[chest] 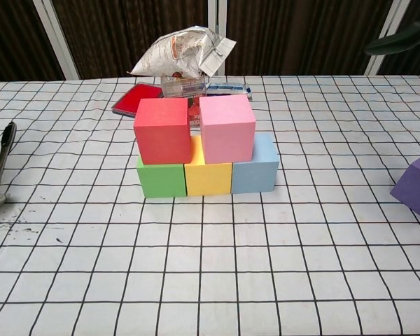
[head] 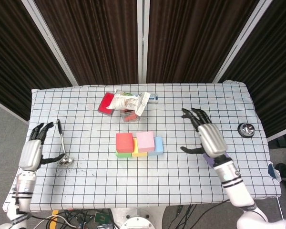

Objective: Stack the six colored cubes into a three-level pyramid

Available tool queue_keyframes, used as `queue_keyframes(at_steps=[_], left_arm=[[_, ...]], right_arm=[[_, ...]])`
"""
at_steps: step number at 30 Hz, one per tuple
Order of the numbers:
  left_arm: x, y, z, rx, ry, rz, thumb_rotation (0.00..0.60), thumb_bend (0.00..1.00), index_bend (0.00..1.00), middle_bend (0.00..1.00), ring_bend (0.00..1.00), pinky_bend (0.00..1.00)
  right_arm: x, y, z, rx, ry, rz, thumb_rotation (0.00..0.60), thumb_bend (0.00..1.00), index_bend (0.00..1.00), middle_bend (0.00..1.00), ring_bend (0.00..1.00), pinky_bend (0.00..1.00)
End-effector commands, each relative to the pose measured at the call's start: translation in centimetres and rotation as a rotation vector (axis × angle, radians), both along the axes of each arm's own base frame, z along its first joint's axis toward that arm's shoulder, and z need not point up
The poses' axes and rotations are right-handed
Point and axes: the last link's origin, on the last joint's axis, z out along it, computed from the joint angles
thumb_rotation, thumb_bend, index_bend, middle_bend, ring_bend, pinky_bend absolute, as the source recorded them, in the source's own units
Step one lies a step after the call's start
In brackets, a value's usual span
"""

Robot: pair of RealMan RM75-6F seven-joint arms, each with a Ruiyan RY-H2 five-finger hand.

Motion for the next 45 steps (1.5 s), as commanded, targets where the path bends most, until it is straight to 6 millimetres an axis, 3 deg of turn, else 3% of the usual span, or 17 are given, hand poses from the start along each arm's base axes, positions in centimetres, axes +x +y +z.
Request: queue_keyframes(at_steps=[1,5,11,17,34,45], left_arm=[[-4.0,-3.0,1.6,0.014,0.074,0.026,0.6,0.0,0.09,0.13,0.0,0.01],[-5.0,-4.3,1.2,0.015,0.054,0.026,0.6,0.0,0.09,0.13,0.0,0.01],[-5.7,-4.7,0.6,-0.012,0.039,0.014,0.6,0.0,0.09,0.13,0.0,0.01],[-6.0,-4.8,0.2,-0.009,0.022,0.005,0.6,0.0,0.09,0.13,0.0,0.01],[-6.3,-4.4,-0.5,-0.002,0.051,0.031,0.6,0.0,0.09,0.13,0.0,0.01],[-6.7,-4.3,-0.4,-0.008,0.051,0.067,0.6,0.0,0.09,0.13,0.0,0.01]], right_arm=[[4.9,-2.2,-4.3,0.154,0.051,0.064,0.6,0.0,0.0,0.19,0.0,0.0],[7.6,-3.2,-7.6,0.23,0.077,0.068,0.6,0.0,0.0,0.19,0.0,0.0],[10.5,-3.4,-11.5,0.294,0.106,0.07,0.6,0.0,0.0,0.19,0.0,0.0],[11.9,-3.4,-13.6,0.301,0.15,0.066,0.6,0.0,0.0,0.2,0.0,0.0],[12.9,-4.0,-16.5,0.262,0.187,0.032,0.6,0.0,0.0,0.27,0.01,0.0],[13.1,-4.2,-16.8,0.238,0.2,0.023,0.6,0.07,0.0,0.35,0.03,0.0]])
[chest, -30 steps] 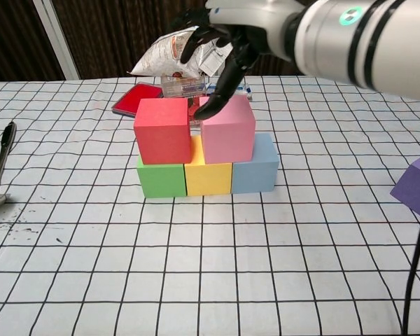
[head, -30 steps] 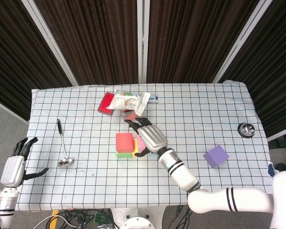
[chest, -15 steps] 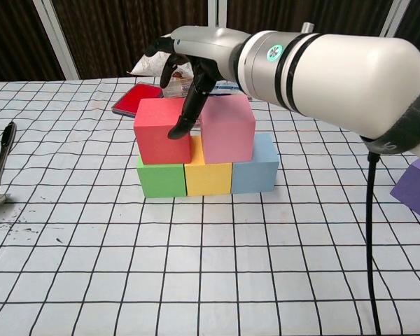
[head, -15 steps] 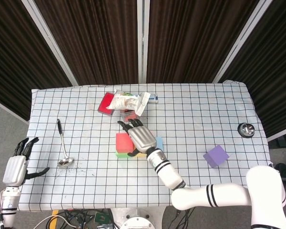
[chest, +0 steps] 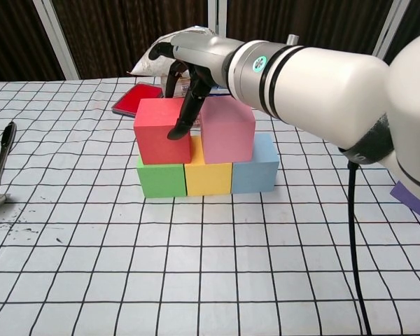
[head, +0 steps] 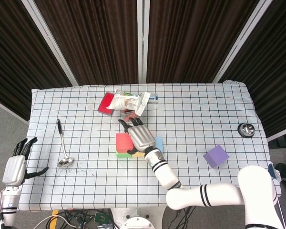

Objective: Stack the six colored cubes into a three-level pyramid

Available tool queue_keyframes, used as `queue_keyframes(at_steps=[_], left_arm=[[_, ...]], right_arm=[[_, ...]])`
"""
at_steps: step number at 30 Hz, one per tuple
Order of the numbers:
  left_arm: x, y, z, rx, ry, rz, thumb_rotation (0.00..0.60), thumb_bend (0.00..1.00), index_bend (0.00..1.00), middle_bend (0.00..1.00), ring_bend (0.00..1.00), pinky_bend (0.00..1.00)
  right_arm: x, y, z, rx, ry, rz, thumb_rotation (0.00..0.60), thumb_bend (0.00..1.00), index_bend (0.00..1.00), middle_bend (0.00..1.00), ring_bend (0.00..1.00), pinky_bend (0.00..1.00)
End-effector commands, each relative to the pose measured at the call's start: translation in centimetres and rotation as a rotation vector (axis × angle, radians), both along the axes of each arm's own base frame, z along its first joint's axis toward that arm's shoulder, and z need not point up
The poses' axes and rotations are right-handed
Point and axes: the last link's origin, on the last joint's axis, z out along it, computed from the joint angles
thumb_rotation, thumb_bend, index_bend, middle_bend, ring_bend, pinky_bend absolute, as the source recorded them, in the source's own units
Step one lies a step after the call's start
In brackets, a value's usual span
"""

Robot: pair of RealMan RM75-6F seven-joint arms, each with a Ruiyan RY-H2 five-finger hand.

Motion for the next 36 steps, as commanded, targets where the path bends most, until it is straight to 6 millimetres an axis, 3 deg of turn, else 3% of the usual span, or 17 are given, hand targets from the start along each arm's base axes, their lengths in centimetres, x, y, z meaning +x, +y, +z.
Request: queue_keyframes(at_steps=[1,7,14,22,36], left_arm=[[0.0,0.0,0.0,0.0,-0.001,0.0,0.6,0.0,0.09,0.13,0.0,0.01],[-0.1,0.0,0.1,-0.001,-0.004,0.0,0.6,0.0,0.09,0.13,0.0,0.01],[-0.1,-0.1,0.1,-0.006,-0.015,-0.002,0.6,0.0,0.09,0.13,0.0,0.01],[0.2,0.1,-0.1,-0.012,-0.018,-0.01,0.6,0.0,0.09,0.13,0.0,0.01],[0.2,0.1,-0.2,-0.016,-0.02,-0.008,0.6,0.0,0.09,0.13,0.0,0.01]], right_arm=[[0.1,0.0,-0.1,-0.007,0.003,0.002,0.6,0.08,0.0,0.36,0.04,0.0],[0.2,-0.1,-0.1,-0.008,-0.001,-0.001,0.6,0.13,0.0,0.39,0.05,0.0],[0.6,0.1,1.4,-0.022,-0.033,0.045,0.6,0.13,0.0,0.41,0.06,0.0],[-0.4,0.0,2.1,-0.018,0.024,0.097,0.6,0.13,0.0,0.41,0.06,0.0],[-0.9,0.2,1.8,-0.023,0.026,0.076,0.6,0.13,0.0,0.41,0.06,0.0]])
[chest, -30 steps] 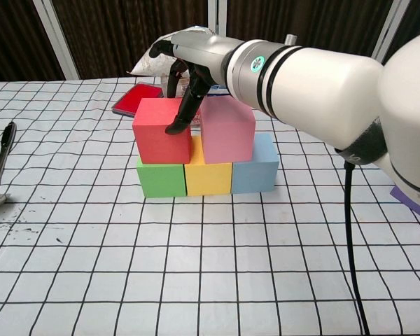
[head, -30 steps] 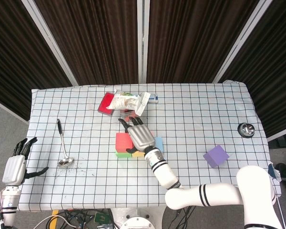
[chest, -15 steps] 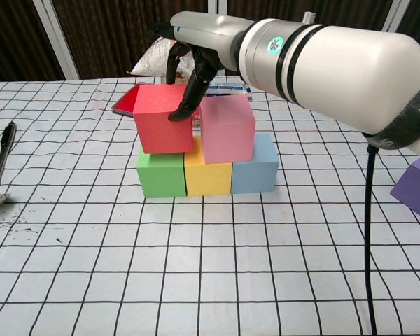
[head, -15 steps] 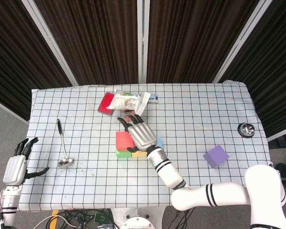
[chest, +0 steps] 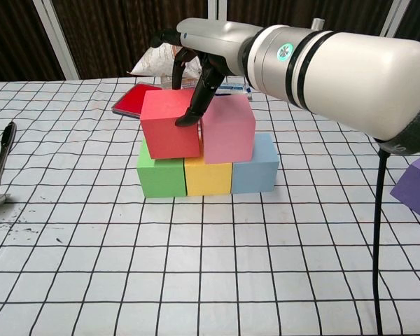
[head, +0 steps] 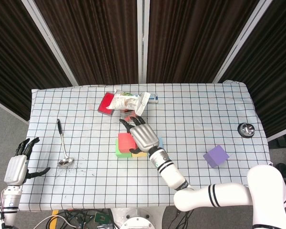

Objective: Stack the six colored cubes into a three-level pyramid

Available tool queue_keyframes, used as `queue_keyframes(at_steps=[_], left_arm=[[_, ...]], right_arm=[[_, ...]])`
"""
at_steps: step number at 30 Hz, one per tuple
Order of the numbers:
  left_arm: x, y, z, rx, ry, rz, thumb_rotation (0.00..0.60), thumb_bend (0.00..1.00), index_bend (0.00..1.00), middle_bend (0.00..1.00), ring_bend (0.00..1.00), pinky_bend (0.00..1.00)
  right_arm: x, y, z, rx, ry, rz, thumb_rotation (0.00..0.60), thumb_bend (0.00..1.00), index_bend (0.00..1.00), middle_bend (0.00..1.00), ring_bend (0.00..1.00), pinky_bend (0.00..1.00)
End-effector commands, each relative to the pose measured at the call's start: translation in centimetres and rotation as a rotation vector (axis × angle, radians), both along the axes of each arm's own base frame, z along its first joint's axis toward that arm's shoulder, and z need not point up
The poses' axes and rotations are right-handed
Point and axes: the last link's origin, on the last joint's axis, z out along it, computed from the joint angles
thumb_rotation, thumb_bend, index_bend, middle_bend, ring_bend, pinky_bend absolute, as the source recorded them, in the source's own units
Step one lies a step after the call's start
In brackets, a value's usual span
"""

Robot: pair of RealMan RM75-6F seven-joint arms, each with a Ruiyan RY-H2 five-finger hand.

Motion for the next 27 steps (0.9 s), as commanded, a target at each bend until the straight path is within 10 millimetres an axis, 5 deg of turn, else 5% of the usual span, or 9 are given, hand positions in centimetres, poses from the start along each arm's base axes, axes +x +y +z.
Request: queue_keyframes(at_steps=[1,27], left_arm=[[-0.02,0.01,0.0,0.0,-0.001,0.0,0.6,0.0,0.09,0.13,0.0,0.01],[-0.18,0.03,-0.12,-0.008,-0.006,-0.002,0.6,0.0,0.09,0.13,0.0,0.01]], right_arm=[[-0.04,0.02,-0.02,0.002,-0.001,-0.001,0.6,0.13,0.0,0.41,0.06,0.0],[-0.5,-0.13,-0.4,0.009,0.011,0.009,0.6,0.13,0.0,0.41,0.06,0.0]])
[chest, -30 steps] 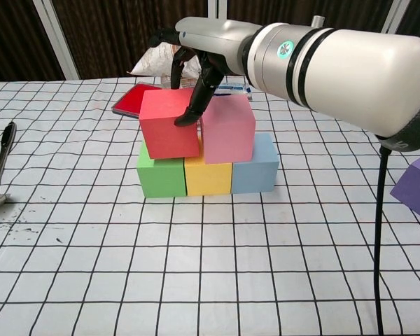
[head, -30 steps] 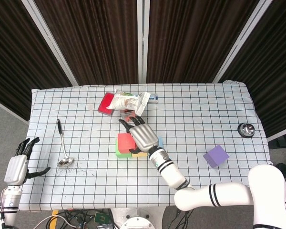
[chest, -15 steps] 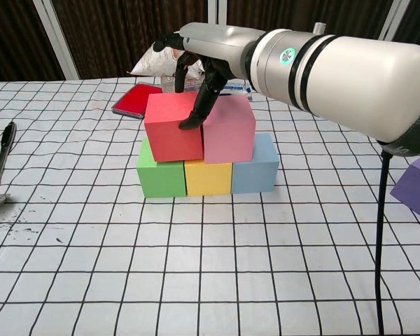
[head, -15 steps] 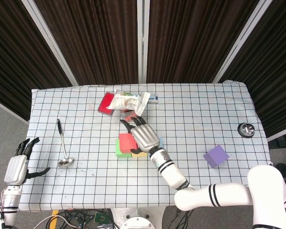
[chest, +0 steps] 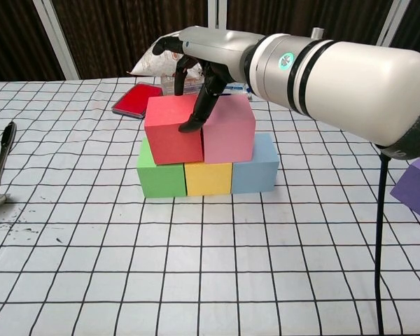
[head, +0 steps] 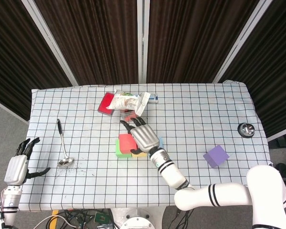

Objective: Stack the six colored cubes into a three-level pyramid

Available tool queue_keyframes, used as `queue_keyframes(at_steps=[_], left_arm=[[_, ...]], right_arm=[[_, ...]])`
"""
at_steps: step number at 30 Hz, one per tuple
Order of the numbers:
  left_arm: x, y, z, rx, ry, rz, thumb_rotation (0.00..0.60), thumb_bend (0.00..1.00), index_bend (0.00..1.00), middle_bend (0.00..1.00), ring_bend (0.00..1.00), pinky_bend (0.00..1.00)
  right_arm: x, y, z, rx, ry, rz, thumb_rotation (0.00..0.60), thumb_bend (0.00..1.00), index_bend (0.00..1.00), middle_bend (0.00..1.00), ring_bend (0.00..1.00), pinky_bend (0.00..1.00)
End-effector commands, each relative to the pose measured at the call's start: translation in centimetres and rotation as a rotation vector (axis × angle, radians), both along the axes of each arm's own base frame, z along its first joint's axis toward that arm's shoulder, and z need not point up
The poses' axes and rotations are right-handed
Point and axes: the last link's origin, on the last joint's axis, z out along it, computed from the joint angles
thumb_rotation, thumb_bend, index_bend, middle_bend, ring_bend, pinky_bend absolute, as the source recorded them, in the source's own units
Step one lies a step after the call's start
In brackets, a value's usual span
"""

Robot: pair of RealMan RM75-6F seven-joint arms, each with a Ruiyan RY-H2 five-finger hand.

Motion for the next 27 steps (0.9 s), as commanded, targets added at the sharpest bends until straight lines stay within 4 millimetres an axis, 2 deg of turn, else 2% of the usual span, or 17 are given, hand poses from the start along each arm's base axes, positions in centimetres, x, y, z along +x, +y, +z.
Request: queue_keyframes(at_steps=[1,27], left_arm=[[-0.07,-0.01,-0.04,-0.001,-0.002,0.002,0.6,0.0,0.09,0.13,0.0,0.01],[-0.18,0.0,-0.17,0.001,0.001,0.005,0.6,0.0,0.09,0.13,0.0,0.01]], right_arm=[[-0.1,-0.03,-0.01,0.0,-0.001,-0.004,0.6,0.13,0.0,0.41,0.06,0.0],[-0.21,-0.14,-0.38,0.005,-0.002,-0.012,0.6,0.14,0.0,0.41,0.06,0.0]])
